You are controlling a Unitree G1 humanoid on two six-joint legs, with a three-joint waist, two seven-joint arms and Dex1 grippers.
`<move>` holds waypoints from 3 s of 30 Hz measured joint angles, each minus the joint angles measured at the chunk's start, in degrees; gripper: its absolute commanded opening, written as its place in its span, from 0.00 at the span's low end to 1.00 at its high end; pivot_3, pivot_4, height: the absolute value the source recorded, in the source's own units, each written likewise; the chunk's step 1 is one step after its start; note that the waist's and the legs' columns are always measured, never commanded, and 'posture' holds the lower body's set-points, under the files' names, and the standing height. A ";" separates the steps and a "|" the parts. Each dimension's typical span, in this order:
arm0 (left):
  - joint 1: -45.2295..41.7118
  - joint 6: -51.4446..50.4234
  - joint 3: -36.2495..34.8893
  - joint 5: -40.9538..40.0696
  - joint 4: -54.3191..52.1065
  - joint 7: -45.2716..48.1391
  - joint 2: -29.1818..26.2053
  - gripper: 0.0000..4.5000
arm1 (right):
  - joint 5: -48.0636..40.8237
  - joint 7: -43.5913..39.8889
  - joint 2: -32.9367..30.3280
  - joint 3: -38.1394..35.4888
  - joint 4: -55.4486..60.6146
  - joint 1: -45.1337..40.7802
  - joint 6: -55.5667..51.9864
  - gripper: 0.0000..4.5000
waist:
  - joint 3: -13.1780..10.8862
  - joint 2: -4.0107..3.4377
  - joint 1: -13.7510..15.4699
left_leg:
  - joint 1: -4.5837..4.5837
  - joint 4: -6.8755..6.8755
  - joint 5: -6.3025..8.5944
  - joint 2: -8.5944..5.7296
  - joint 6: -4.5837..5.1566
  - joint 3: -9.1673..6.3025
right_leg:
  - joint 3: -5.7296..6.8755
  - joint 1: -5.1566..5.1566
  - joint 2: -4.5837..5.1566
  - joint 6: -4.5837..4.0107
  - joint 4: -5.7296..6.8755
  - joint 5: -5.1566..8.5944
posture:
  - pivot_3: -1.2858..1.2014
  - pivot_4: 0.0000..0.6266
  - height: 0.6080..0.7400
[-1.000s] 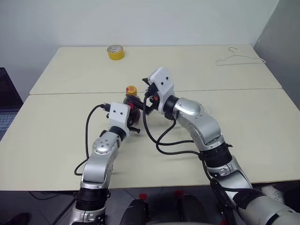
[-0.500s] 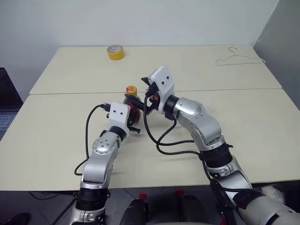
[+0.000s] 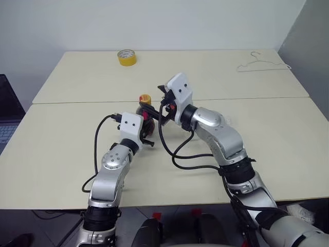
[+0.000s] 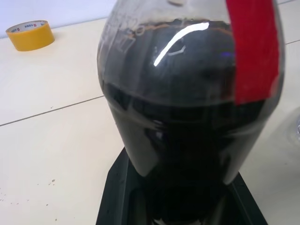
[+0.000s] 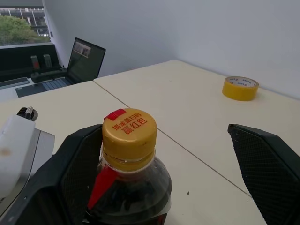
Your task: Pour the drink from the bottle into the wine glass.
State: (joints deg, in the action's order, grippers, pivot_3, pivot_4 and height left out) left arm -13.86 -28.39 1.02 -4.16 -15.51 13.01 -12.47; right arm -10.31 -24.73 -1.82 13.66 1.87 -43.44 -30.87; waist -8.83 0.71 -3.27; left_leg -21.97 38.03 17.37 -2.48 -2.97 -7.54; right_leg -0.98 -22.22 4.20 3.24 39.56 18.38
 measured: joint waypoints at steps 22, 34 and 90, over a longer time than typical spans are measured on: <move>0.03 0.00 -0.18 -0.01 0.00 0.06 -0.10 0.14 | -5.13 -2.85 -9.29 -4.98 9.47 4.74 -7.98 1.00 | 0.00 0.00 0.04 | 0.00 -0.02 0.00 0.02 0.00 0.02 | 0.00 0.01 -0.01 0.00 -0.01 0.00 | 0.52 0.24 1.00; 0.01 0.01 -0.14 0.00 0.08 0.11 -0.04 0.14 | -7.79 -0.29 0.53 -1.47 7.87 -0.49 -10.82 1.00 | 0.00 0.00 0.00 | 0.01 0.01 0.00 0.00 0.00 -0.01 | 0.01 0.01 -0.01 0.00 0.01 0.00 | 0.52 0.24 1.00; 0.13 0.03 -0.12 0.02 -0.46 0.02 0.34 0.14 | -11.44 -9.46 8.90 -5.67 -8.26 1.76 9.25 0.27 | 0.00 0.00 -0.02 | 0.01 0.00 0.00 0.02 0.00 -0.01 | 0.01 -0.02 -0.01 0.00 0.04 0.00 | 0.52 0.24 1.00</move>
State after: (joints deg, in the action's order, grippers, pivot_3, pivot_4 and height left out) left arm -13.73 -28.36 0.90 -4.13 -15.97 13.03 -12.13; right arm -21.75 -34.20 7.08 7.99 -6.39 -41.68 -21.61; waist -8.83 0.71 -3.29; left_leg -21.96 38.03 17.37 -2.47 -2.97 -7.55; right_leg -0.97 -22.24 4.19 3.24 39.60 18.38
